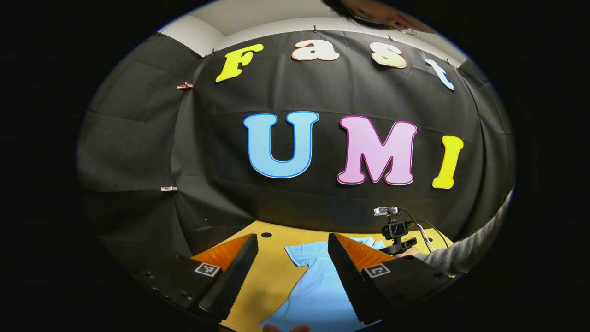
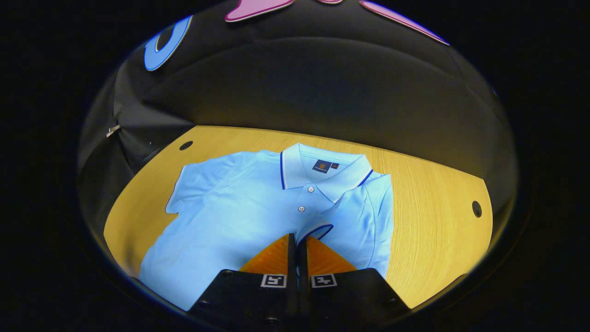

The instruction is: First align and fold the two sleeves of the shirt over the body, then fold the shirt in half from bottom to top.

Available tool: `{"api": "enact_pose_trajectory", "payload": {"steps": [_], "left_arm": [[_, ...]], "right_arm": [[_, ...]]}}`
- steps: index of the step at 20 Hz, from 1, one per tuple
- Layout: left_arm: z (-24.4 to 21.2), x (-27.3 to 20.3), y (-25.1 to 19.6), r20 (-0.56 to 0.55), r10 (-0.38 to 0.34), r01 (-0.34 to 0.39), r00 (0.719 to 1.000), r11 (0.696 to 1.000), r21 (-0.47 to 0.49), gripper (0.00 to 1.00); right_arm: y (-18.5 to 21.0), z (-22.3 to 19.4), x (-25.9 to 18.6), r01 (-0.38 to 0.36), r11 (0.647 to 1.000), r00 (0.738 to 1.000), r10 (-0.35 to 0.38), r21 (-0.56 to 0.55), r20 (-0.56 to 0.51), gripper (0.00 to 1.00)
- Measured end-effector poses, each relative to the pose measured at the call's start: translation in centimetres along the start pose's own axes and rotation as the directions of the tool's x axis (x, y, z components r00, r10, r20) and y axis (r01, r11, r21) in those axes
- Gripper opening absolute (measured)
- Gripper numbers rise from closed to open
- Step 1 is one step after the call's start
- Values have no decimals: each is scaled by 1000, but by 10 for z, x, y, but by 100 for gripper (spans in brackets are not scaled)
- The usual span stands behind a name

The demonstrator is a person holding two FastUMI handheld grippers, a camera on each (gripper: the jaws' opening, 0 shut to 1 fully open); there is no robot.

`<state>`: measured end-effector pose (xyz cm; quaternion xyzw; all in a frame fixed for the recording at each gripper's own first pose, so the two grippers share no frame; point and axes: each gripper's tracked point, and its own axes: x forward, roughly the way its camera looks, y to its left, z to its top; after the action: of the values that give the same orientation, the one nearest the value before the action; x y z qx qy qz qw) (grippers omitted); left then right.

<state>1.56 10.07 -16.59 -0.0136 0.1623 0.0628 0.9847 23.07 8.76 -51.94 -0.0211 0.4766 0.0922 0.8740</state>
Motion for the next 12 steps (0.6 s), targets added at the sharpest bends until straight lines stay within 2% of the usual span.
{"api": "enact_pose_trajectory", "payload": {"steps": [1,2,7,8,12], "left_arm": [[1,0,1,1,0,0,1000,1000,0,92],[1,1,1,2,0,0,1000,1000,0,97],[5,2,0,12,2,-2,1000,1000,14,97],[6,1,1,16,4,-4,1000,1000,15,97],[4,1,3,8,11,-11,1000,1000,9,97]], "right_arm": [[0,-3,1,5,1000,1000,-5,-12,-8,5],[0,-7,3,8,1000,1000,-8,-24,-19,5],[-1,-16,7,27,998,999,-29,-54,-37,5],[0,-17,7,27,998,999,-29,-52,-39,12],[-4,-19,8,36,998,998,-38,-42,-40,22]]}}
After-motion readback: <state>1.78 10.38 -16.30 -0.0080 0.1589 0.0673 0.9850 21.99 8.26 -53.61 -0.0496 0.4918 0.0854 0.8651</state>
